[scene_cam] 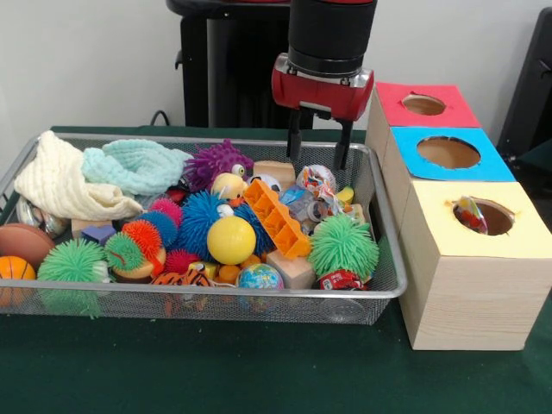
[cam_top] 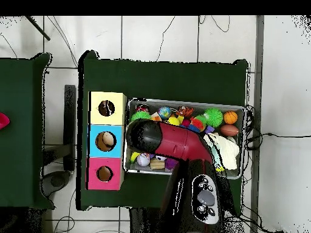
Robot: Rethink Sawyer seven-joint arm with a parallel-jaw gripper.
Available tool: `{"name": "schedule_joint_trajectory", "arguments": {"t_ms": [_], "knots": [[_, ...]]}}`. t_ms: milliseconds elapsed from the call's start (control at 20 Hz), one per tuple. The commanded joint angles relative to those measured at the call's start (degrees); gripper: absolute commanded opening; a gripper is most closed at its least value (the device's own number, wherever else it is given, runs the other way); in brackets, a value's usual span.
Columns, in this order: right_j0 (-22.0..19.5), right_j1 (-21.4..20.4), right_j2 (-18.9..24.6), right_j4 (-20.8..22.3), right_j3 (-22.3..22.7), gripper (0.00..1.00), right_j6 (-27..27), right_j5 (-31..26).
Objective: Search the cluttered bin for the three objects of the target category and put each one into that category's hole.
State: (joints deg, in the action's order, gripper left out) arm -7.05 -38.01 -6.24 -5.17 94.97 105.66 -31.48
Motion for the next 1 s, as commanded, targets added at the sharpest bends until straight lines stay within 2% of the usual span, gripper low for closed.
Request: {"name": "schedule_joint_trajectory", "arguments": {"t_ms": [50,300,700,1000], "knots": [[-2.3,-0.33,6.36,2.99,5.07,1.0,0.39,2.38],[-2.43,0.09,6.69,3.51,6.71,1.0,1.96,4.44],[-3.58,3.09,8.18,4.06,8.5,1.0,2.99,8.84],[-4.3,4.69,9.36,3.97,11.55,1.0,4.05,11.93]]}}
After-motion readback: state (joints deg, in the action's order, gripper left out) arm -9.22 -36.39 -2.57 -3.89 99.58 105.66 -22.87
